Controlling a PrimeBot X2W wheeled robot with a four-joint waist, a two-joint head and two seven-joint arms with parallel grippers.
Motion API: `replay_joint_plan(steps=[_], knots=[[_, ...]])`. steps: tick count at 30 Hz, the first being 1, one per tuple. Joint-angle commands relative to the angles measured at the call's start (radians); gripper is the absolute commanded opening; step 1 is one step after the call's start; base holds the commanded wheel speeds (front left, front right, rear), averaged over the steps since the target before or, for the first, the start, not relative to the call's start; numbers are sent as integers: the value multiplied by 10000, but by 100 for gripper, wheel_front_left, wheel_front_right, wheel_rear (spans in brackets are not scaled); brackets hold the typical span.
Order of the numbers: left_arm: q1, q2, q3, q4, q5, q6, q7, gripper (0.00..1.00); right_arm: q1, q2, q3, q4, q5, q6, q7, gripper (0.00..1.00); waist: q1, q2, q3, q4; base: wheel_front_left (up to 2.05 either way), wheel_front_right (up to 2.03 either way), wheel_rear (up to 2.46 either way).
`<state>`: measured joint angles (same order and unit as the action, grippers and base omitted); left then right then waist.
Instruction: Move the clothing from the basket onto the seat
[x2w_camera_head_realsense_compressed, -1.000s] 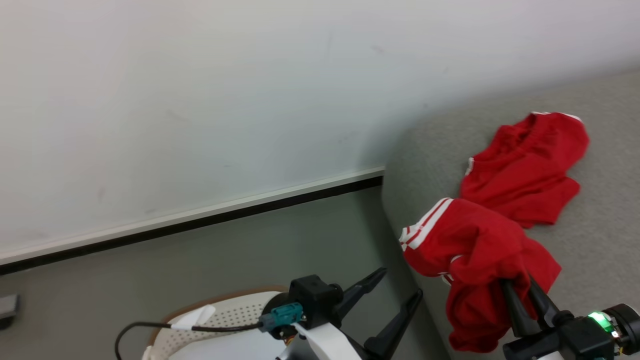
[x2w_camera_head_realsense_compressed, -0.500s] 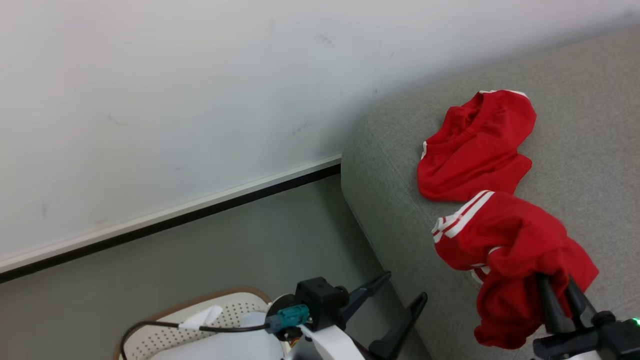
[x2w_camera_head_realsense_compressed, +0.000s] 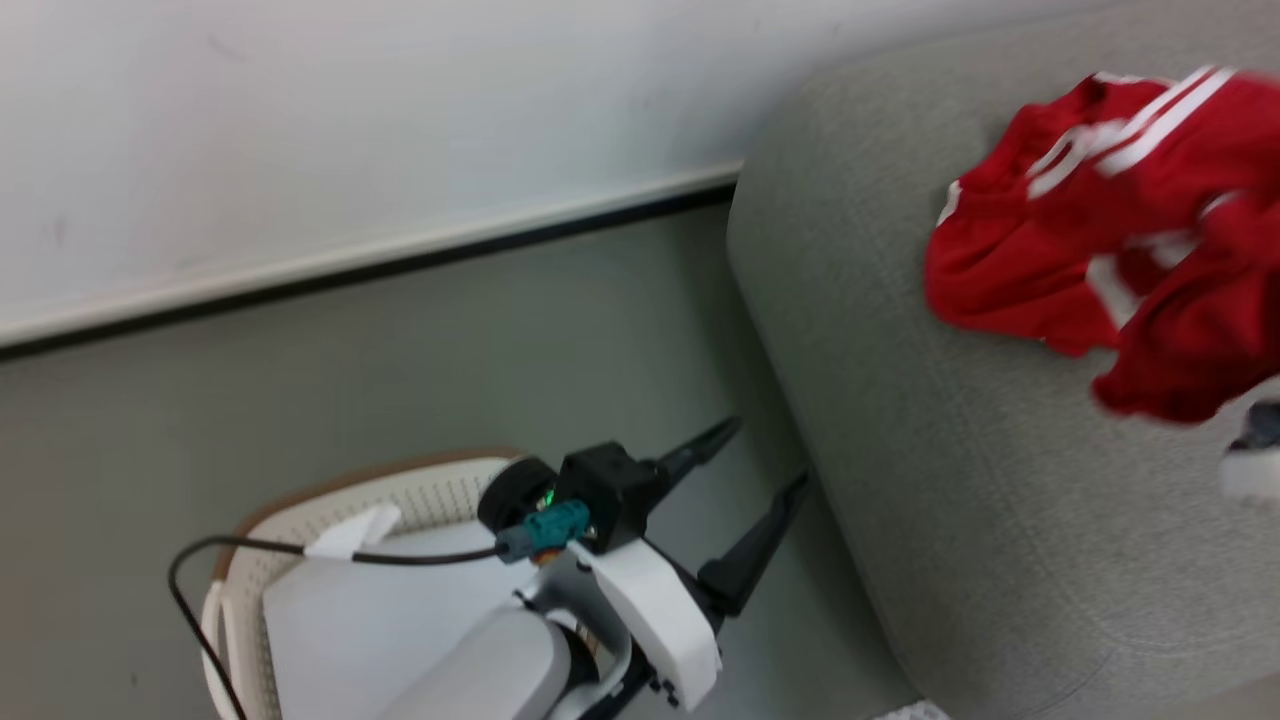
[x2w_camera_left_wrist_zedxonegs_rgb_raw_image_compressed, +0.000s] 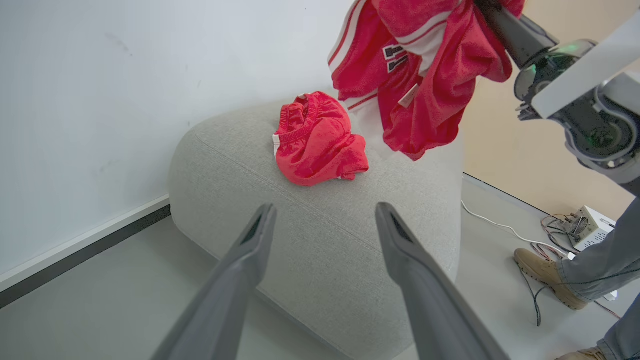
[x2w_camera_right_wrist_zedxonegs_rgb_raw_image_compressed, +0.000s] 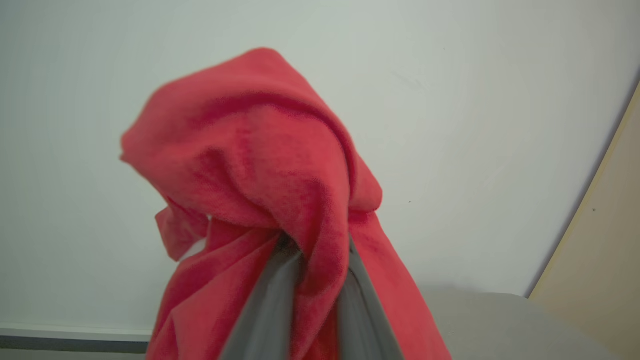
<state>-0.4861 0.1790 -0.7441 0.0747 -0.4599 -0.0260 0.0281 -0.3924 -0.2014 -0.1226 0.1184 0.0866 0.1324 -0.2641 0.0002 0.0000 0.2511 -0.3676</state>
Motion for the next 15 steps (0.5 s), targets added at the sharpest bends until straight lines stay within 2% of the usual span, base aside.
replay_joint_plan(steps=[1, 6, 10, 15], knots=[[-336, 136, 102, -87, 96, -14, 26, 100, -687, -179, -234, 259, 122, -34, -2, 0, -2, 0, 1182, 659, 0, 0, 0], [-971, 330, 352, -231, 391, 67, -44, 100, -2939, -918, -1422, 1588, 512, -34, 60, 0, -2, 0, 2349, 1316, 0, 0, 0], [-1041, 511, 739, -401, 309, 322, -213, 100, -4862, -1762, -2564, 2589, 600, -32, 297, 0, -2, 0, 3021, 1782, 0, 0, 0], [-853, 779, 1130, -716, 244, 599, -412, 100, -6854, -2700, -4227, 3906, 63, -32, 780, 0, -2, 0, 3679, 2314, 0, 0, 0]])
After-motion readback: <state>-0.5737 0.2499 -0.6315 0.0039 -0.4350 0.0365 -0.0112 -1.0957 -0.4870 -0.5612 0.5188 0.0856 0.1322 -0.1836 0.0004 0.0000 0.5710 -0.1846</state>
